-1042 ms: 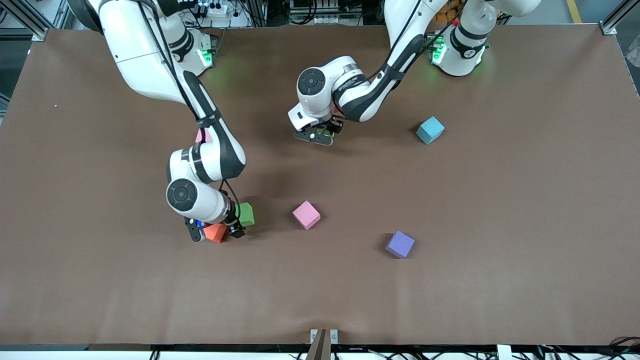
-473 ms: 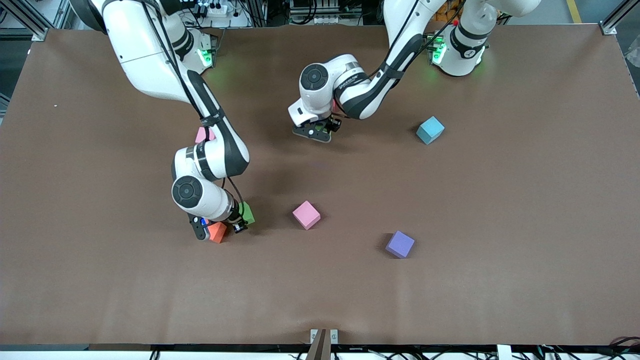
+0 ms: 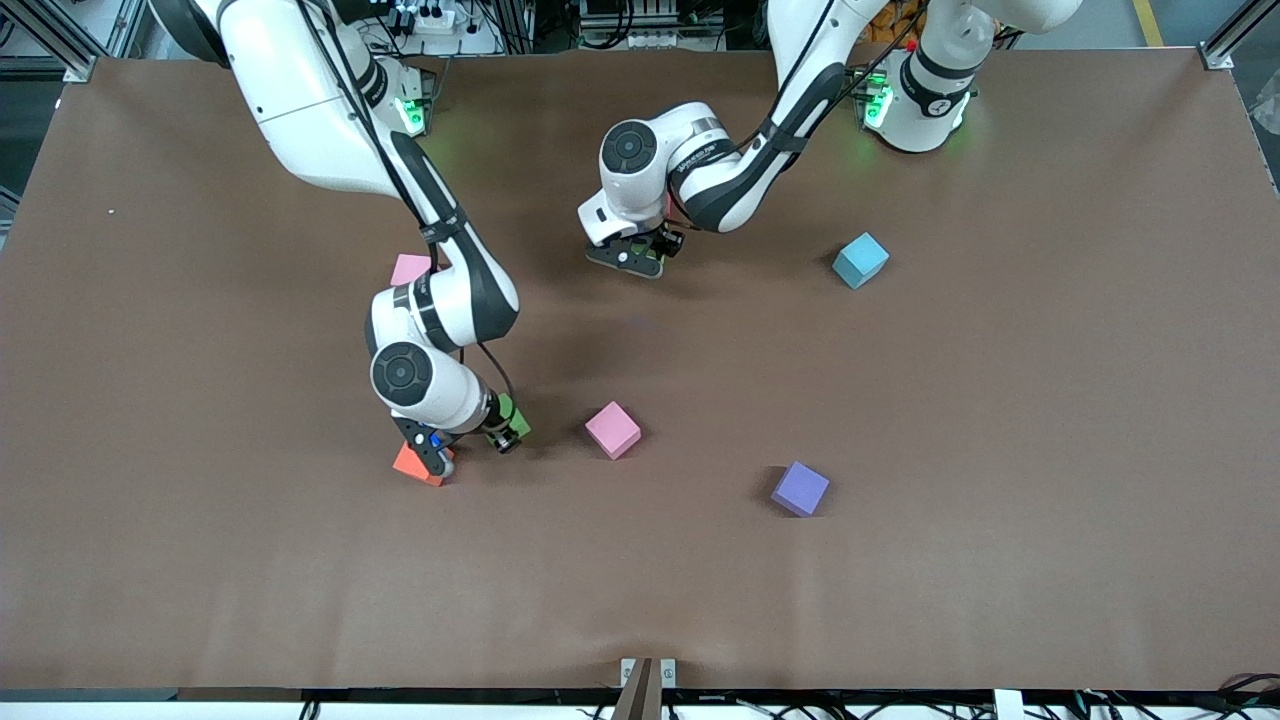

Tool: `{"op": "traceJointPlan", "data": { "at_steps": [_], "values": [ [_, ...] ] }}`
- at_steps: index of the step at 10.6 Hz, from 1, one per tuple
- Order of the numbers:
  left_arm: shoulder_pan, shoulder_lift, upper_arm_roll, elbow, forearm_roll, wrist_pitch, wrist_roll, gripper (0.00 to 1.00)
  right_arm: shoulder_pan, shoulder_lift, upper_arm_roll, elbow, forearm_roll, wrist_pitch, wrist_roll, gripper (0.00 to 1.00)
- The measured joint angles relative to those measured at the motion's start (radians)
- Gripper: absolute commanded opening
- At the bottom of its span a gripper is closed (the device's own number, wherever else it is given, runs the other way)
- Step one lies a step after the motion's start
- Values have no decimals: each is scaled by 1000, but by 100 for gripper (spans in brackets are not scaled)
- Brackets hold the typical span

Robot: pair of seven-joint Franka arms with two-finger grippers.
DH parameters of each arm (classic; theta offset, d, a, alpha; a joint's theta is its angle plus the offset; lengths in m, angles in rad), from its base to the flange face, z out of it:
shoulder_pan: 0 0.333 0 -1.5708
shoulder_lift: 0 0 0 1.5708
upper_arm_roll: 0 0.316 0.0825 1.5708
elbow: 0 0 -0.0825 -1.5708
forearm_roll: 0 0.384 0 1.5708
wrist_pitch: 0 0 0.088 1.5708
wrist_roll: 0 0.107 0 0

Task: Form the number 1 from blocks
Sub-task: 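Stack the green cube on the tower while the left gripper withdraws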

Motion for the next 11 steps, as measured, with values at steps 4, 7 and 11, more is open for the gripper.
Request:
{"op": "traceJointPlan", "data": {
  "at_steps": [4, 7, 11],
  "values": [
    [2, 0, -2, -3, 0, 1, -21, 100, 7, -10, 49, 1, -69, -8, -63, 0],
    [2, 0, -4, -6, 0, 5, -85, 100, 7, -25, 82, 1, -119, -31, -67, 0],
    [60, -116, -19, 16, 0, -66, -162, 100, 2, -26, 91, 1, -126, -35, -89, 0]
  ]
}}
